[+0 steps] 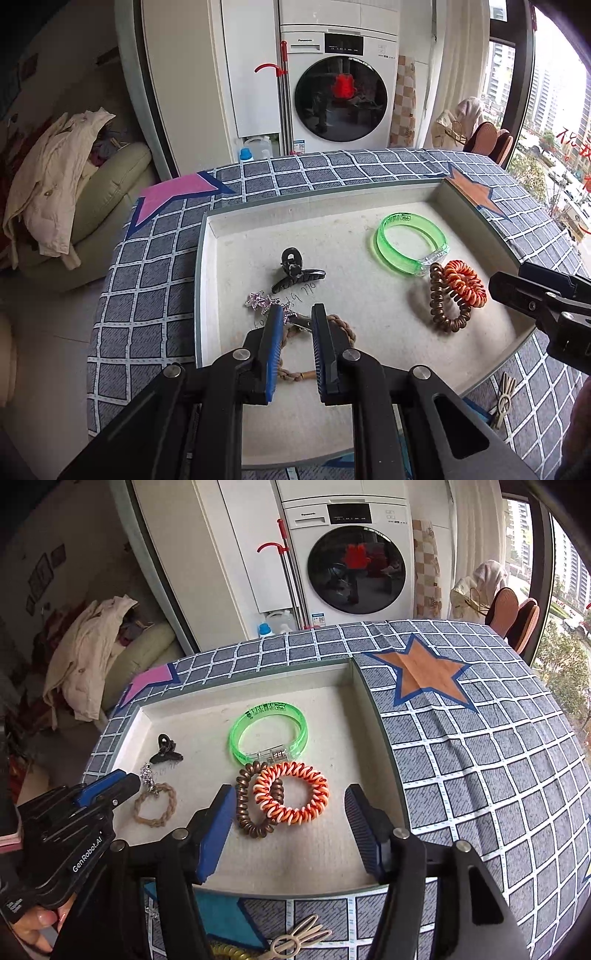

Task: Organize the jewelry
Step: 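Open the right tool to drop the orange coil while the left tool lowers the star charm, then open the left tool to drop the star charm beside the braided bracelet, then move the left tool to the clear crystal bracelet while the right tool approaches the gold coil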

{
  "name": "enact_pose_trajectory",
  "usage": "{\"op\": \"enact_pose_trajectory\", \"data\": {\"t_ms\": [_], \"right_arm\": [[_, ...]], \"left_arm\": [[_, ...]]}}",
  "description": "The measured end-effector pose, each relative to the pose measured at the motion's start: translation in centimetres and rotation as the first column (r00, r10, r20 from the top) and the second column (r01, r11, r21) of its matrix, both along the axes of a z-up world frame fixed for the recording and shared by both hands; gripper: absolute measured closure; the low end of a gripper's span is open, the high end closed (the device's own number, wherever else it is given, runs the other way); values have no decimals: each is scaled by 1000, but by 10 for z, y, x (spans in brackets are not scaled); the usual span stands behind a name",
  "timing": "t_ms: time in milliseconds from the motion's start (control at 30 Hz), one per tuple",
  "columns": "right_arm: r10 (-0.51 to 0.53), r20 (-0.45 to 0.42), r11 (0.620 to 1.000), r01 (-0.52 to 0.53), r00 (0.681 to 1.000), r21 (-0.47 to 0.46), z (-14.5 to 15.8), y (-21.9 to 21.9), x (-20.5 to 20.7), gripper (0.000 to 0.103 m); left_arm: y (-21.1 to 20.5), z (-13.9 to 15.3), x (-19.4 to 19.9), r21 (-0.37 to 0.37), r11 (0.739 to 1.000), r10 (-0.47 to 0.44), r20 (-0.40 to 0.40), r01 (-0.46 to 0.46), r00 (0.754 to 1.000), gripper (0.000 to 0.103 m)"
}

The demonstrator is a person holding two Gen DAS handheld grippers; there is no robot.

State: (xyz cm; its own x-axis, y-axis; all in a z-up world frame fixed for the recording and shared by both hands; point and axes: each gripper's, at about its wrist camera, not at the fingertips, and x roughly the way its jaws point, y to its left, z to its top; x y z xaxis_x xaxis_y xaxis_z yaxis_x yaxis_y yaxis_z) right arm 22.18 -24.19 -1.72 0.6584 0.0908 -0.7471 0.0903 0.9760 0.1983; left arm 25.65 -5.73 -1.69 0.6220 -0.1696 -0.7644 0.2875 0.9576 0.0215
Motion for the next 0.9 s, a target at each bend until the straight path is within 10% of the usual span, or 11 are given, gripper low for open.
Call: {"op": "enact_pose_trajectory", "data": {"t_ms": [533, 567, 600, 900], "right_arm": [[-4, 13, 999, 4, 1000, 48, 6, -2, -55, 33], [-3, 14, 999, 3, 1000, 44, 5, -1, -59, 33], [-2, 14, 999, 1, 1000, 38, 5, 0, -63, 33], [-6, -31, 999, 8, 1000, 48, -13, 0, -92, 32]], "left_arm": [[30, 19, -47, -74, 997, 24, 4, -24, 1000, 67], [33, 18, -51, -79, 996, 32, -2, -32, 999, 45], [37, 18, -54, -86, 995, 47, -8, -47, 999, 0], [59, 12, -90, -96, 990, 103, 5, -102, 995, 0]]}}
